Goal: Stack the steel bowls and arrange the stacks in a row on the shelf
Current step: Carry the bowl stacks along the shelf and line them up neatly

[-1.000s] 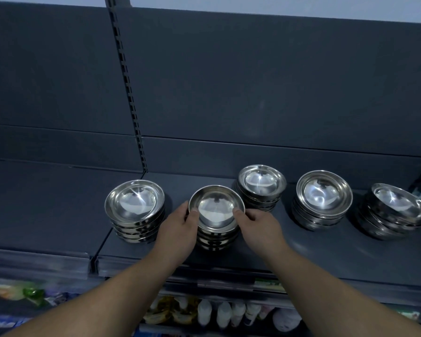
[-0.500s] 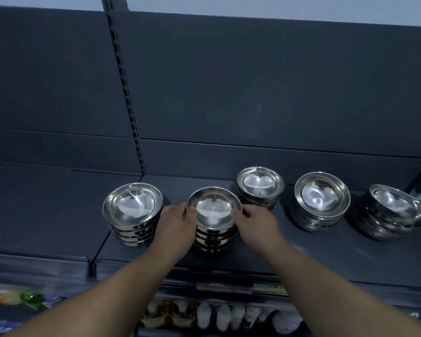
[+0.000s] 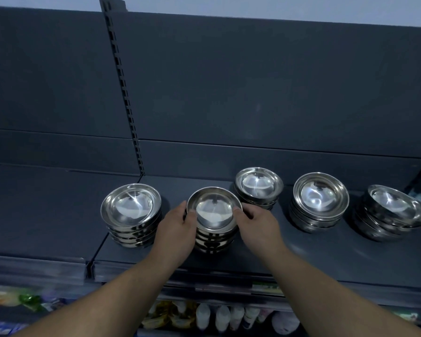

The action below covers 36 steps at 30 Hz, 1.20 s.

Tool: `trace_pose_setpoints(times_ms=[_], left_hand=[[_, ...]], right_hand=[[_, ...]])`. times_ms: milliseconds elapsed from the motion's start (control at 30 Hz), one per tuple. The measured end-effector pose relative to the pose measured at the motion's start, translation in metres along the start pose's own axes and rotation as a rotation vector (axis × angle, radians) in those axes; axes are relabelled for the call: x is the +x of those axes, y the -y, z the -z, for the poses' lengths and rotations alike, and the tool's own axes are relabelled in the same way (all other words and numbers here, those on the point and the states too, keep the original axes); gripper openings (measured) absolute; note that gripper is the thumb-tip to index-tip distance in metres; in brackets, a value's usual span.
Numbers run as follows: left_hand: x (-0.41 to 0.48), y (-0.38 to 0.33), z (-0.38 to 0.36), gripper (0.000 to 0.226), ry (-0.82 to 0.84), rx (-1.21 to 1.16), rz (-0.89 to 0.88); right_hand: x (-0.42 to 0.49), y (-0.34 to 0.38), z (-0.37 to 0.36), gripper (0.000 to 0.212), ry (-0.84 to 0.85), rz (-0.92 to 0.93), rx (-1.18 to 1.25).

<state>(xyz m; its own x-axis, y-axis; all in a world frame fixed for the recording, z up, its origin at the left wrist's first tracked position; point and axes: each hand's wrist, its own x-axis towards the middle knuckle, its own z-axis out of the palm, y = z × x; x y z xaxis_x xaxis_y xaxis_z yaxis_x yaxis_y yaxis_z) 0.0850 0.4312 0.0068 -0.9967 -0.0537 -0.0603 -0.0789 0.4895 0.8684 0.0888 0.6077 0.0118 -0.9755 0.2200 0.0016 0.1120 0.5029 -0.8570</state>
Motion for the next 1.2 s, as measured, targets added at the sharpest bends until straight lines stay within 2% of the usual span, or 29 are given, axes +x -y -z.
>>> trace_pose_setpoints(times_ms=[167, 367, 433, 500, 567, 633, 733, 867, 1033, 1133, 1200], left_hand=[[-0.001, -0.002, -0.003, 0.035, -0.019, -0.016, -0.008], [-0.002, -0.003, -0.004, 0.027, -0.030, -0.012, -0.010], [-0.003, -0.003, -0.005, 0.028, -0.008, -0.006, -0.020], [-0.006, -0.003, -0.006, 0.041, 0.002, -0.033, -0.022], [-0.009, 0.000, -0.009, 0.051, 0.012, -0.140, 0.027], [-0.010, 0.009, -0.012, 0.052, 0.035, -0.281, 0.080], [-0.007, 0.023, -0.017, 0.054, 0.073, -0.392, 0.138], [-0.002, 0.031, -0.021, 0.048, 0.103, -0.395, 0.101], [0.005, 0.031, -0.020, 0.052, 0.138, -0.387, 0.086], [0.007, 0.031, -0.019, 0.060, 0.140, -0.383, 0.077], [0.008, 0.030, -0.018, 0.055, 0.126, -0.383, 0.069]], right_hand=[[0.001, 0.006, 0.006, 0.028, 0.003, 0.007, -0.020], [0.000, 0.007, 0.004, 0.028, 0.040, -0.016, -0.042], [-0.001, 0.007, 0.004, 0.027, 0.044, -0.008, -0.037], [-0.002, 0.005, 0.003, 0.028, 0.053, -0.009, -0.035], [-0.003, 0.001, 0.002, 0.039, 0.077, -0.047, 0.004], [-0.007, -0.003, 0.000, 0.049, 0.113, -0.101, 0.124], [-0.015, -0.006, -0.004, 0.043, 0.193, -0.193, 0.323], [-0.017, -0.013, -0.008, 0.033, 0.168, -0.194, 0.378], [-0.014, -0.017, -0.010, 0.044, 0.130, -0.197, 0.376], [-0.014, -0.014, -0.009, 0.045, 0.165, -0.221, 0.394], [-0.013, -0.013, -0.010, 0.045, 0.172, -0.216, 0.380]])
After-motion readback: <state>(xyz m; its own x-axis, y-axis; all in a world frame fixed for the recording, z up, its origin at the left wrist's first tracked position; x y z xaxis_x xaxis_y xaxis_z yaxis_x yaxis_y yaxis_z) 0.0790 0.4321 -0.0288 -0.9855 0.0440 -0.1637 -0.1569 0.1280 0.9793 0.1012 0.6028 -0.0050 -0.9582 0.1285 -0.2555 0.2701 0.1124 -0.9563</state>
